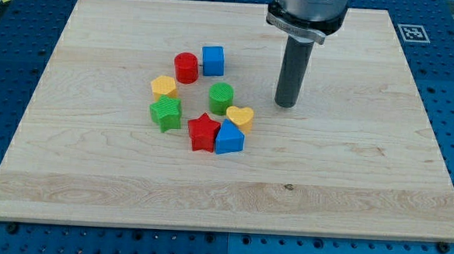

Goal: Point your arm towards yellow heart

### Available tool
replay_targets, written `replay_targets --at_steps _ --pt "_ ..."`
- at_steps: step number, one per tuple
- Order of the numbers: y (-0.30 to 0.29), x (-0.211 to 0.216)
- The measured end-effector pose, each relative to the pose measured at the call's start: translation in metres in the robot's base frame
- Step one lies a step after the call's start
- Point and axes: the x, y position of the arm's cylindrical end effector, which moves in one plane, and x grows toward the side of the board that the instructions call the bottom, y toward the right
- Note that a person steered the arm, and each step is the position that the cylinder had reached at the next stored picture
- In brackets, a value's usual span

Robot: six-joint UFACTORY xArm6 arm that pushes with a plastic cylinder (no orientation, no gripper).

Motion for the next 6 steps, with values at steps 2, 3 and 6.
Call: replay_targets --at_steps 2,3,6 --pt "0.0 0.009" --pt "0.0 0.011" --pt "-0.032 0.009"
